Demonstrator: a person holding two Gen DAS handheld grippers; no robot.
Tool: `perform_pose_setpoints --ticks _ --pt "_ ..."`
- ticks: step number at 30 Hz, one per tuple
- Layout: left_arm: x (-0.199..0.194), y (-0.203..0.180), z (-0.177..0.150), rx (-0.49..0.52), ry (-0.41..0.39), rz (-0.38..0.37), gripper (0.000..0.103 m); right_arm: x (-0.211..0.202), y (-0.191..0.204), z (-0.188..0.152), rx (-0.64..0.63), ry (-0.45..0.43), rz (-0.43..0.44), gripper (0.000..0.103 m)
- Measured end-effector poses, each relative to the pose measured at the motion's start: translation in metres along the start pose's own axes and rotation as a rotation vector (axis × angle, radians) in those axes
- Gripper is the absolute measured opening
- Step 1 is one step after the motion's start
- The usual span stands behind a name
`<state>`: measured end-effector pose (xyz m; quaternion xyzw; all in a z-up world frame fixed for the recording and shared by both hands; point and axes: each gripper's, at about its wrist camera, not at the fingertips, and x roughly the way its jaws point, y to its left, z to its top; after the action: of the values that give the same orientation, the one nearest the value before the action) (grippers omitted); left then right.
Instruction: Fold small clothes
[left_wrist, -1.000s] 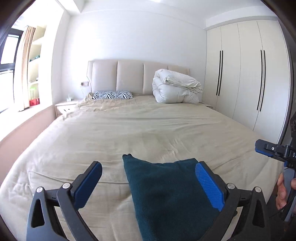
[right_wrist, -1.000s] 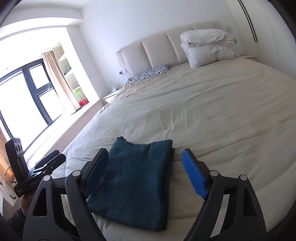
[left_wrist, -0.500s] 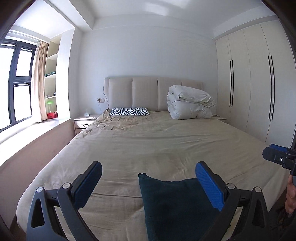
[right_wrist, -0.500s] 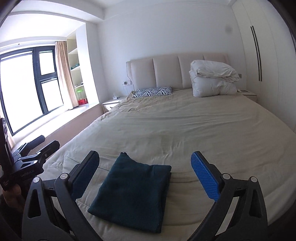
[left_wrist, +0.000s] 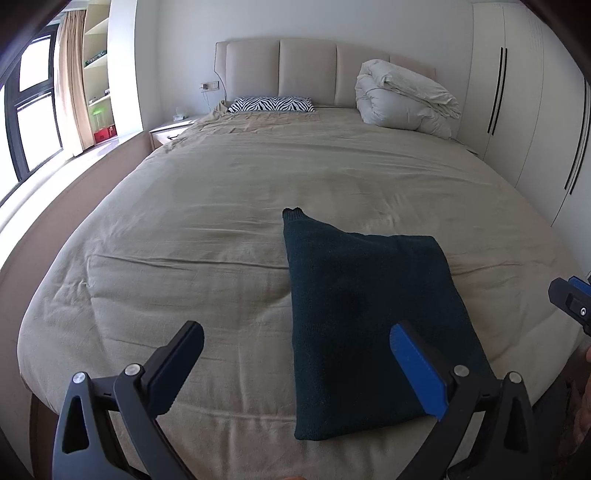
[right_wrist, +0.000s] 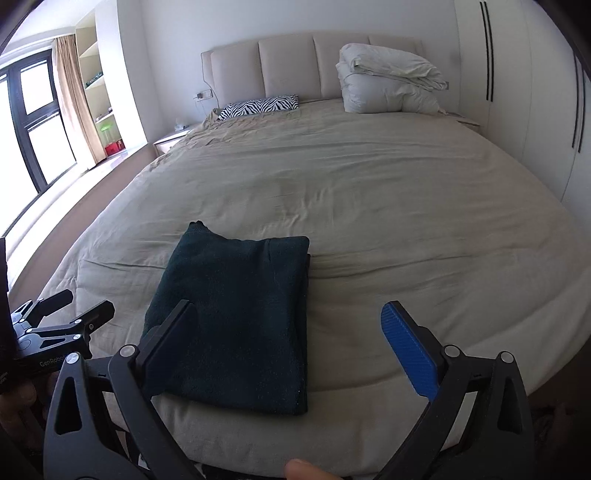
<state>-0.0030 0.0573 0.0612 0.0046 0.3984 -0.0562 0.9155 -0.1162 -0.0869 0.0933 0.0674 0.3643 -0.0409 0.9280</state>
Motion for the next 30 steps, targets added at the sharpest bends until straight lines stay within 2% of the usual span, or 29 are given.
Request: perform_pose_setpoints --ticks 3,10,30 --pt "0.011 0.001 -0.006 -0.008 0.032 0.007 0.103 0.011 0.005 -0.007 -0.02 0.02 -0.03 0.101" --pt "0.021 0.003 -0.012 -0.024 0.064 0.017 0.103 0.028 0.012 -0.017 -0.03 0.052 -0.033 0.101" --pt "0.027 0.002 -0.016 -0.016 0.074 0.033 0.103 0.048 0.019 -0.024 -0.044 0.09 -0.038 0.101"
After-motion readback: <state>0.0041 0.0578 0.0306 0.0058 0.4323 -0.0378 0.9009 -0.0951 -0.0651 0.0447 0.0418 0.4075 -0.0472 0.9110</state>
